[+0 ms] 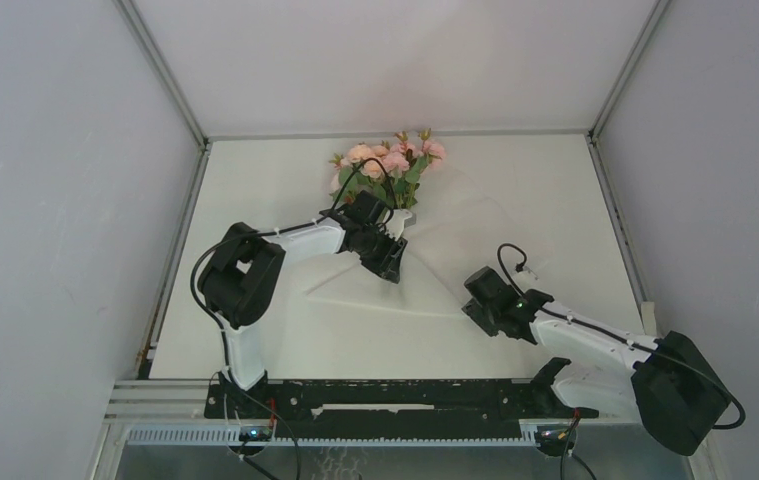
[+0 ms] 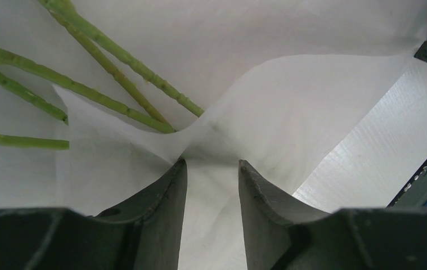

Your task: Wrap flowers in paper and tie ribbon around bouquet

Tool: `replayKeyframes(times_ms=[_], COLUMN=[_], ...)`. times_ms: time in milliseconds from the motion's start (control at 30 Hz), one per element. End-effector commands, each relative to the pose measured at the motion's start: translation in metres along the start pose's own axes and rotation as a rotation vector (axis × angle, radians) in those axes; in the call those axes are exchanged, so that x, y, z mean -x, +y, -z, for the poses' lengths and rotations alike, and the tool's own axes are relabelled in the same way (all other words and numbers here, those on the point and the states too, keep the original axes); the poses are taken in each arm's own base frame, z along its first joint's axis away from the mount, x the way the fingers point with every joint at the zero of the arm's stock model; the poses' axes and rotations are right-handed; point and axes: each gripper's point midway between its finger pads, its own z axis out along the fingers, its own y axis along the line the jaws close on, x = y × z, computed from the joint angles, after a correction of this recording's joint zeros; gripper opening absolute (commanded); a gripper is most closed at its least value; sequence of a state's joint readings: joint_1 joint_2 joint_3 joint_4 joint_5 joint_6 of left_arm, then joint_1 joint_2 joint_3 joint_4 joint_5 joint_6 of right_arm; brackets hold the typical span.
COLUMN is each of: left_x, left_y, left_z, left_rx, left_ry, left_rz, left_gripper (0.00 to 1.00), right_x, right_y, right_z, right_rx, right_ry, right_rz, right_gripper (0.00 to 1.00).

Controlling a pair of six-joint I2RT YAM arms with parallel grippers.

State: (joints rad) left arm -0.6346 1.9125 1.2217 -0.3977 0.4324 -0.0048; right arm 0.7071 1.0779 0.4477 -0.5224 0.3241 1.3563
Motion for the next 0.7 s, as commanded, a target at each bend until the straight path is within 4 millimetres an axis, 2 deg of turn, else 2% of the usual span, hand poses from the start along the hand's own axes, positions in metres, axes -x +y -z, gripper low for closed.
replayKeyframes(times_ms=[0,100,233,400,500,667], left_x=[0.021,0.025,0.030,0.030,0.029,0.026], left_y=[-0.009,-0.009,-0.017,-0.059,-0.063,-0.048], left_z=[0.009,0.012,0.018,0.025,0.015,-0.008], left_rx=[-0.026,-0.025,-0.035,-0.102,-0.098,-0.064], left_ry=[-0.059,-0.062,-0.052,-0.052,-0.035,0.022], left_rz=[-0.021,-0.032,-0.084,-0.226,-0.244,-0.201], left_gripper=[0.45,0.45,0.46,0.48,0.48,0.48], right_x=[0.014,0.017,0.018,0.023,0.027,0.036], right_y=[0.001,0.000,0.010,0.018,0.026,0.035], right_z=[-0.008,-0.011,-0.009,-0.005,0.000,0.011], right_rx=[-0.003,-0.008,0.037,0.082,0.126,0.149], right_ry=[-0.060,-0.063,-0.066,-0.085,-0.102,-0.145], right_rz=[0.043,0.052,0.087,0.128,0.161,0.257], right_gripper=[0.43,0.34,0.18,0.00,0.00,0.00])
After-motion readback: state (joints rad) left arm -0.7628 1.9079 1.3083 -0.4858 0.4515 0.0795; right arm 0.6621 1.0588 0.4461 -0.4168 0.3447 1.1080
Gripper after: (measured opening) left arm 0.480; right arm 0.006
